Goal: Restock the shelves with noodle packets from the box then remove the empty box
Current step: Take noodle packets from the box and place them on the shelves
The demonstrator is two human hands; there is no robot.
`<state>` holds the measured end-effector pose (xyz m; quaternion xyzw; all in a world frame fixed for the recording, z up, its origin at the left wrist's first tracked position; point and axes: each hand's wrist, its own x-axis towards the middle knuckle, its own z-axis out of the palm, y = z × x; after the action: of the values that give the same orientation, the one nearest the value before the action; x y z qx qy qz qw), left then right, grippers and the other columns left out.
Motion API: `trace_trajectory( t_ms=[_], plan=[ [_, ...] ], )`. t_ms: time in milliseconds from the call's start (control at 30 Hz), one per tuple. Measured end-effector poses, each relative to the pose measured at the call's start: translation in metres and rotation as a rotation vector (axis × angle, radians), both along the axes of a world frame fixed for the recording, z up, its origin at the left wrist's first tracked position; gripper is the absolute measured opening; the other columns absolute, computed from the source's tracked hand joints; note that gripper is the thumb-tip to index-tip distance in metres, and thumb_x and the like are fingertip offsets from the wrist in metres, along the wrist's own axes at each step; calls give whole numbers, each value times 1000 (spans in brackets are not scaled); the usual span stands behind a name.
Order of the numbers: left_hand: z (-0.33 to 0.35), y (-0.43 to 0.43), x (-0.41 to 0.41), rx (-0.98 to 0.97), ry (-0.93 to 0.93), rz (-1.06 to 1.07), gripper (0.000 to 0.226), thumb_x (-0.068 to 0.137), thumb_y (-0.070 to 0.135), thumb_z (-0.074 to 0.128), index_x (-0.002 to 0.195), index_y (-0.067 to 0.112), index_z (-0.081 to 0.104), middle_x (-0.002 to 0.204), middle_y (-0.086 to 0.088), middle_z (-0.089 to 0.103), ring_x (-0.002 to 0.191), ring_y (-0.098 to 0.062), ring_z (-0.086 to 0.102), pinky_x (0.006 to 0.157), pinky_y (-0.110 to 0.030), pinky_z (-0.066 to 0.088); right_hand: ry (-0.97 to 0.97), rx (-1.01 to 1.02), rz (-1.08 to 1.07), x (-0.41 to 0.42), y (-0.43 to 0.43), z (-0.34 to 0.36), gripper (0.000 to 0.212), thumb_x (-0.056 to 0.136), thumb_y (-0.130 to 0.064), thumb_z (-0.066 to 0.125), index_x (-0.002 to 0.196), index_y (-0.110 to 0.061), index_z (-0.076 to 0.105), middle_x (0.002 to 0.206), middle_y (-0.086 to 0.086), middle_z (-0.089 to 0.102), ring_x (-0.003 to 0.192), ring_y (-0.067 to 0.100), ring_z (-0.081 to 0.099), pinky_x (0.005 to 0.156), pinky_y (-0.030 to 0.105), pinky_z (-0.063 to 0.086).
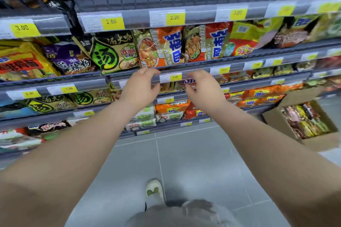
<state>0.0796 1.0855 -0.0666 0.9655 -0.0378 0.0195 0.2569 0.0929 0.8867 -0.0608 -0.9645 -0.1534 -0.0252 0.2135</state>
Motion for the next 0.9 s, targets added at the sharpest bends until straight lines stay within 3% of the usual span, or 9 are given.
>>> trace_trajectory(
  t_ms=[167,333,500,633,800,900],
  plan=[
    [10,-115,-20,-8,17,-157,36,92,26,54,128,21,53,116,-3,55,95,-19,55,75,-27,42,77,65,-161,-54,-113,11,38,92,-25,52,129,-17,53,130,6,54,112,23,55,89,33,46],
    [12,-263,-55,-55,11,-306,33,88,25,58,121,22,58,117,-2,61,103,-19,57,87,-28,43,90,113,-353,-124,-257,15,34,92,-23,53,125,-13,57,122,8,59,109,24,56,88,33,44],
    [11,-414,-89,-133,22,-475,31,87,24,60,118,23,60,112,0,62,94,-15,58,86,-27,44,118,105,-561,-194,-393,18,31,90,-22,54,119,-13,59,120,7,61,118,23,52,94,34,44],
    [17,-529,-109,-127,22,-617,32,86,25,61,118,21,60,109,2,63,98,-16,59,81,-25,42,107,96,-706,-233,-490,29,27,87,-18,55,111,-9,62,119,9,61,106,28,57,85,40,49],
    [16,-636,-95,-115,47,-751,31,86,25,61,118,25,60,109,3,62,94,-15,58,81,-26,45,120,133,-845,-242,-581,28,32,89,-17,55,121,-14,59,118,6,60,108,24,54,86,30,43],
    [12,-700,-70,-120,67,-810,31,88,25,59,118,24,59,109,3,61,95,-16,58,84,-30,48,128,143,-919,-225,-638,19,32,90,-19,53,121,-16,59,120,6,60,108,24,55,87,30,44]
  ],
)
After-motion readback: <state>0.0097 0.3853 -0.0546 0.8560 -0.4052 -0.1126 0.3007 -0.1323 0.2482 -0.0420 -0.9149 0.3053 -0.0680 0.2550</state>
